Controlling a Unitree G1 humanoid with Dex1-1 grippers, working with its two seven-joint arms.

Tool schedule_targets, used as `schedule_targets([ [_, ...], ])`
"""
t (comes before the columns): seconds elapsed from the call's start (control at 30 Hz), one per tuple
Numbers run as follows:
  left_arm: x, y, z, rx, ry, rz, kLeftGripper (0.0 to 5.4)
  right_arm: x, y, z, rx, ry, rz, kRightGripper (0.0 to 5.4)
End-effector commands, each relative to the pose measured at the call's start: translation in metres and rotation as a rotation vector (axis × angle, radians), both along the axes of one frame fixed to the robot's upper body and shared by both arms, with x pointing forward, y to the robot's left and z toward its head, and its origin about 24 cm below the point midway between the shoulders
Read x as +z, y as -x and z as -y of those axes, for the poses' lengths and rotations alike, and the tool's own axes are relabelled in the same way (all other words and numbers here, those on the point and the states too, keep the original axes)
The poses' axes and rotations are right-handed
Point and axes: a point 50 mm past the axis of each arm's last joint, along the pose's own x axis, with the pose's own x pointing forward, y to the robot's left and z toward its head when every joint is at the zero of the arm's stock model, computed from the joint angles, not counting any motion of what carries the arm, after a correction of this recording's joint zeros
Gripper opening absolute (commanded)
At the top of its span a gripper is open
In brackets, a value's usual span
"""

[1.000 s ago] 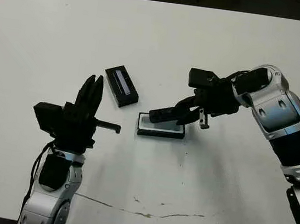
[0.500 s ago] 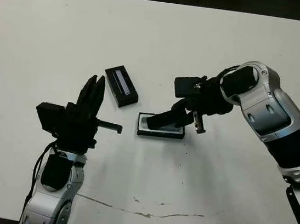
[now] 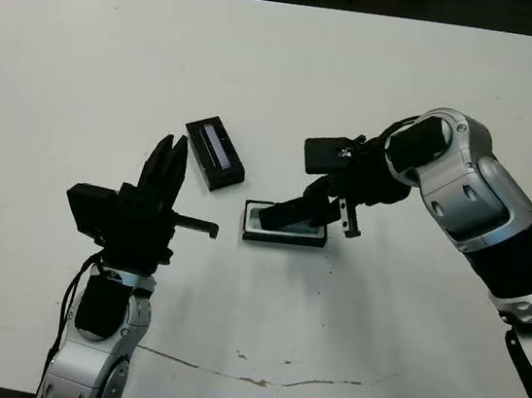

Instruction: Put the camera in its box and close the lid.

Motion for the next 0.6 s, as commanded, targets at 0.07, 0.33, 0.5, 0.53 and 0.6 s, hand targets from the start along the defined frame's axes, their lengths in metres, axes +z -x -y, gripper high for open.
schedule_targets([
  [0.07, -0.008, 0.002, -0.002, 0.014, -0.001, -0.034, 0.0, -0.01, 0.005, -0.013, 0.022, 0.01, -0.085, 0.13],
  [0.33, -0.008, 0.002, -0.005, 0.022, -0.006, -0.028, 0.0, -0.012, 0.007, -0.022, 0.04, 0.016, -0.095, 0.13],
  [0.5, -0.008, 0.002, -0.005, 0.023, -0.005, -0.033, 0.0, -0.011, 0.008, -0.026, 0.04, 0.022, -0.097, 0.13],
  [0.53, -0.009, 0.002, -0.005, 0.022, -0.003, -0.033, 0.0, -0.011, 0.009, -0.026, 0.04, 0.022, -0.098, 0.13],
  [0.6, -0.009, 0.002, -0.004, 0.019, 0.006, -0.034, 0.0, -0.012, 0.009, -0.027, 0.045, 0.023, -0.101, 0.13],
])
